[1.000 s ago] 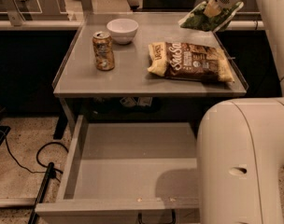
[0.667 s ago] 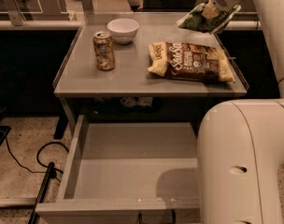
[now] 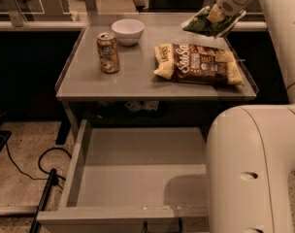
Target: Pick green jalapeno chip bag from top drawer and place on counter
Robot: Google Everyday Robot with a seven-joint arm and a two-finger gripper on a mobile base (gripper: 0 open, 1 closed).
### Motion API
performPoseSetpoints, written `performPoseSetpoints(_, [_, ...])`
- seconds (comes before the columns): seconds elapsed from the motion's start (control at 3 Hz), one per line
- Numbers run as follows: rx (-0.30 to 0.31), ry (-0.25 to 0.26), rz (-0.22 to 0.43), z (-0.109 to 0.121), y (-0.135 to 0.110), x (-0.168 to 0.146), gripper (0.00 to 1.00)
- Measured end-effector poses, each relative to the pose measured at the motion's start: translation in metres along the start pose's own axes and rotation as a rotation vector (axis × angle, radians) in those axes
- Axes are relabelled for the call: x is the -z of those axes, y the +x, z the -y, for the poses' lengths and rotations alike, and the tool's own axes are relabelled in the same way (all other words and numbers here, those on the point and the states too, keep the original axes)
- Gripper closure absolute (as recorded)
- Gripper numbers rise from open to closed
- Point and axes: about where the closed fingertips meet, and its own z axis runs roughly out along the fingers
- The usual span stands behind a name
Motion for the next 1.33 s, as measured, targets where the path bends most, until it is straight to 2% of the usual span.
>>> performPoseSetpoints(0.33, [-0.002, -0.022, 0.016, -0.006, -0.001, -0.006, 1.00])
performPoseSetpoints(1.0, [0.030, -0.120, 0.070, -0.037, -0.019, -0.030, 1.00])
performPoseSetpoints(1.33, [0.049, -0.150, 0.083, -0.047, -0.024, -0.036, 1.00])
